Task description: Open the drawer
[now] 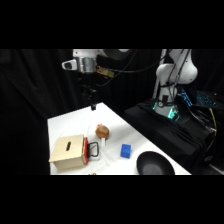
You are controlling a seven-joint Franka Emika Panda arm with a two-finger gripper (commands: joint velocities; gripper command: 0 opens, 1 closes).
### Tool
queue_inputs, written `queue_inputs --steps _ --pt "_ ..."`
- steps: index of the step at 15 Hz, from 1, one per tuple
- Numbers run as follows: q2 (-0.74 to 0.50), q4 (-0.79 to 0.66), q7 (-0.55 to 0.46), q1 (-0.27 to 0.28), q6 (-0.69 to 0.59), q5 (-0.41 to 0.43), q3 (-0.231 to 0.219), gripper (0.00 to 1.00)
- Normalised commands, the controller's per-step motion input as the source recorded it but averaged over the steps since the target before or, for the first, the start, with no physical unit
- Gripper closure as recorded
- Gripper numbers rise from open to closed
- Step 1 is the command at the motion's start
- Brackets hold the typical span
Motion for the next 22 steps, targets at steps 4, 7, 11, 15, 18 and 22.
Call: queue_inputs --steps 4,7,11,15,18,22 --pt "0.01 0.02 0.03 -0.024 0.02 0.0 0.022 0.0" --pt "0.03 0.06 0.03 -0.025 0.07 0.015 0.024 0.0" --pt "0.03 0.07 0.02 -0.024 0.14 -0.011 0.023 0.0" --pt "0.01 0.02 0.01 -0.029 0.24 -0.022 0.019 0.0" --pt "-0.01 -0.02 0.0 -0.036 0.21 -0.007 0.018 0.0" --pt "-0.01 -0.07 -0.02 -0.037 0.22 0.015 0.022 0.0"
